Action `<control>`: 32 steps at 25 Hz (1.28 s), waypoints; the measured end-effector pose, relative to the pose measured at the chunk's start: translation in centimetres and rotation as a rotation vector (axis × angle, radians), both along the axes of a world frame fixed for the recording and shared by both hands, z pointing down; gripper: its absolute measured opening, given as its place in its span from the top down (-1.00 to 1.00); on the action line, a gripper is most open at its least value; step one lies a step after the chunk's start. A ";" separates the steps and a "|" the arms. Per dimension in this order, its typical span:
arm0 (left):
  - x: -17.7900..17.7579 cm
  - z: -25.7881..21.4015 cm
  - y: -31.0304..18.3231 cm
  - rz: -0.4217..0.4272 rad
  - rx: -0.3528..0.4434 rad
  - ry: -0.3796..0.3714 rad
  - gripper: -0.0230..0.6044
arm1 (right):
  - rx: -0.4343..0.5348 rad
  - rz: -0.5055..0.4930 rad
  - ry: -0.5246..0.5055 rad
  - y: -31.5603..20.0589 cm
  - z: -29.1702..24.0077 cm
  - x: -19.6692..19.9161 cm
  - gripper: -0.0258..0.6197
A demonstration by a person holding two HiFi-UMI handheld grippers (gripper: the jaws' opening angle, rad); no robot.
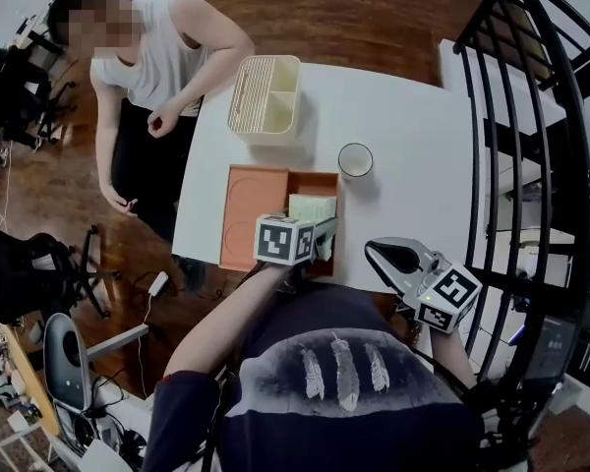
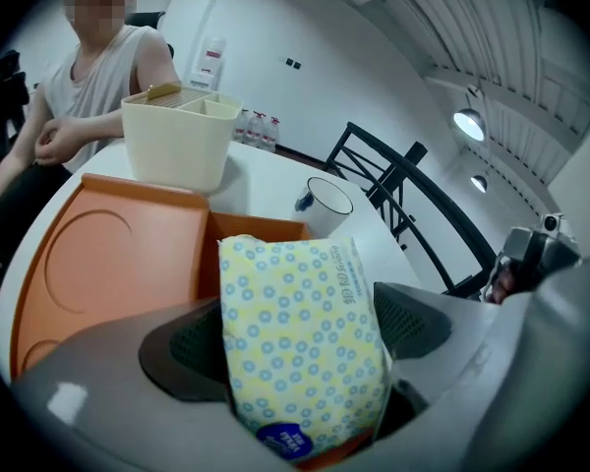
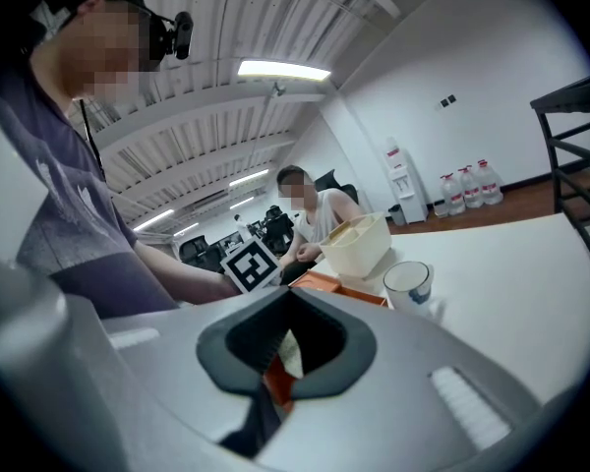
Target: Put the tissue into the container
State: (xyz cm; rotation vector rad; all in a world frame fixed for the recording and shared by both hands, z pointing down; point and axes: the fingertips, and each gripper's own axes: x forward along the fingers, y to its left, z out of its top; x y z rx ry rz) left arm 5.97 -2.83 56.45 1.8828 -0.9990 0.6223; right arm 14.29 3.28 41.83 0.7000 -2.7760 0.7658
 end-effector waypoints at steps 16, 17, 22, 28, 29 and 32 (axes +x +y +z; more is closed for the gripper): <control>-5.9 -17.9 2.4 0.074 0.529 0.070 0.04 | -0.007 -0.036 -0.158 -0.9 -3.4 0.1 0.91; -6.8 -19.5 2.8 0.095 0.585 0.066 0.39 | -0.001 -0.050 -0.203 -1.2 -4.5 -0.3 0.91; -8.7 -24.1 3.7 0.160 0.730 0.114 0.88 | 0.039 -0.143 -0.324 -2.4 -7.6 -2.9 0.91; -8.2 -21.7 5.1 0.321 0.740 0.101 0.88 | 0.168 -0.166 -0.152 -2.2 -7.1 -7.1 0.91; -8.1 -21.4 5.3 0.344 0.743 0.127 0.88 | 0.186 -0.176 -0.129 -2.1 -6.9 -8.0 0.91; -8.0 -21.2 6.3 0.477 0.762 0.179 0.88 | 0.200 -0.199 -0.096 -1.3 -6.8 -10.4 0.91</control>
